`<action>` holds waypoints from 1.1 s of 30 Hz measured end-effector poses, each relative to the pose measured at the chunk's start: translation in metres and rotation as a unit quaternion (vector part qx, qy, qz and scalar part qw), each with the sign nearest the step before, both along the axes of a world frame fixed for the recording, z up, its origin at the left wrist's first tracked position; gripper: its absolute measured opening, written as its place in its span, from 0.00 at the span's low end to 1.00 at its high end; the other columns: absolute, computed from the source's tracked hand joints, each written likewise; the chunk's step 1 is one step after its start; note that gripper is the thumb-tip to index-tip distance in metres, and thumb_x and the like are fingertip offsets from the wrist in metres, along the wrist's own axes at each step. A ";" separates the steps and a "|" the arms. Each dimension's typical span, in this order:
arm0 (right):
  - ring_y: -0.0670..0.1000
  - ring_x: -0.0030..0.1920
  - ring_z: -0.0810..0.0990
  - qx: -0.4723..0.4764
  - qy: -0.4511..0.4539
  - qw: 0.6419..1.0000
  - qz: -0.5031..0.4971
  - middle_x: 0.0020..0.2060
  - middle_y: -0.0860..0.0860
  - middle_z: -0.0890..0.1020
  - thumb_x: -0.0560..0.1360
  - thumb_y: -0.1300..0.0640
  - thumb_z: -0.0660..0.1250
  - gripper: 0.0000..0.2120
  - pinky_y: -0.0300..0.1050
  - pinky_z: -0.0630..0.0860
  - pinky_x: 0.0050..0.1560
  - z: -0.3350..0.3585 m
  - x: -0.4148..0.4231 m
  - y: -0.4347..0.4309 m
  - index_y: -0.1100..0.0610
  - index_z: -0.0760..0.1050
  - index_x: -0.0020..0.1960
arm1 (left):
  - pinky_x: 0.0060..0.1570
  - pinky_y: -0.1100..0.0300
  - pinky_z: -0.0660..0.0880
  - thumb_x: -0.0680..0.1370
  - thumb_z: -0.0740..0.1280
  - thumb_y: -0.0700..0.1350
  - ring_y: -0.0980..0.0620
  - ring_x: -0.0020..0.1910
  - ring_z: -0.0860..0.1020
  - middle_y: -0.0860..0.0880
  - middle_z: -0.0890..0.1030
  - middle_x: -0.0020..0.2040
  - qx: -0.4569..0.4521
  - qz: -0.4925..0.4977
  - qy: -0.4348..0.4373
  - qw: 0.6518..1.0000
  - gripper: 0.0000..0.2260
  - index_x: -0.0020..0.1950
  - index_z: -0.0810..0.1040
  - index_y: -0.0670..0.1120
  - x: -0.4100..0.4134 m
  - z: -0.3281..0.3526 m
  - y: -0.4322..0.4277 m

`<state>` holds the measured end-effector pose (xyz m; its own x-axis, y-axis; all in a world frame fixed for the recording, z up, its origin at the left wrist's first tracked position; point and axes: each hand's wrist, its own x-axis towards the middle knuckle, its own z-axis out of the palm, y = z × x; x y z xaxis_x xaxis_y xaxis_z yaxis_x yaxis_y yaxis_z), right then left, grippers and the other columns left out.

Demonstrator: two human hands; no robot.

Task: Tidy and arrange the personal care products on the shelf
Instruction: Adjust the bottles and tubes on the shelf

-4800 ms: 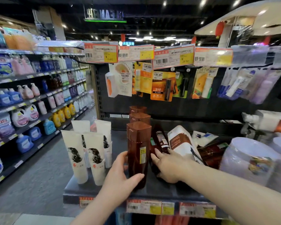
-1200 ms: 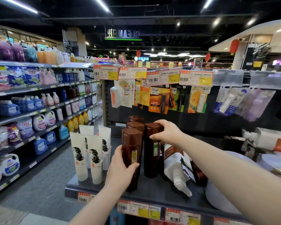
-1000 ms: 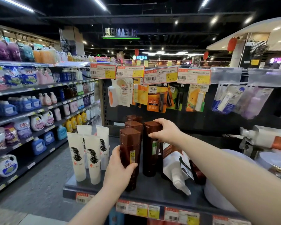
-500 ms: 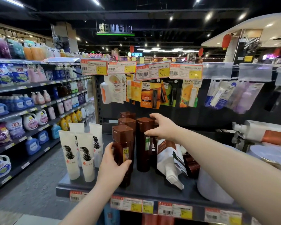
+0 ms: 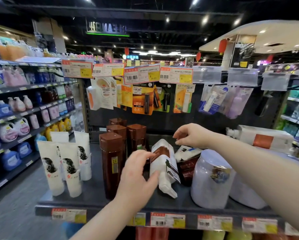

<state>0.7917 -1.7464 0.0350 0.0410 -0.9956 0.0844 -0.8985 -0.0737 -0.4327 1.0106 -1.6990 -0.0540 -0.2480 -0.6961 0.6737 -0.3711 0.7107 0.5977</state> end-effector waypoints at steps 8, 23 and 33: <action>0.45 0.52 0.76 0.069 0.052 0.996 -0.032 0.57 0.47 0.78 0.71 0.43 0.69 0.23 0.38 0.71 0.52 0.001 -0.039 0.016 0.51 0.73 0.62 | 0.58 0.62 0.67 0.71 0.69 0.51 0.58 0.59 0.69 0.58 0.69 0.57 0.157 -0.011 -0.090 0.983 0.16 0.58 0.72 0.54 -0.039 -0.009 -0.028; 0.51 0.72 0.59 0.090 0.096 0.991 -0.032 0.72 0.45 0.61 0.59 0.32 0.65 0.46 0.52 0.62 0.70 -0.044 -0.066 0.053 0.40 0.54 0.74 | 0.53 0.77 0.60 0.69 0.72 0.46 0.64 0.53 0.68 0.62 0.71 0.51 0.064 -0.092 -0.082 0.990 0.15 0.50 0.70 0.57 -0.080 -0.029 -0.031; 0.48 0.70 0.62 0.062 0.061 0.991 -0.101 0.71 0.45 0.65 0.61 0.37 0.70 0.45 0.52 0.66 0.67 -0.038 -0.055 0.062 0.46 0.57 0.74 | 0.61 0.59 0.65 0.62 0.70 0.60 0.56 0.63 0.66 0.65 0.67 0.57 0.133 -0.180 -0.120 0.967 0.36 0.67 0.61 0.59 -0.105 -0.020 -0.040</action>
<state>0.7369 -1.6847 -0.0034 -0.1573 -0.9870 -0.0319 -0.9356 0.1593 -0.3150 0.9054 -1.7395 -0.0740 -0.6331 -0.6768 0.3756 -0.2795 0.6524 0.7045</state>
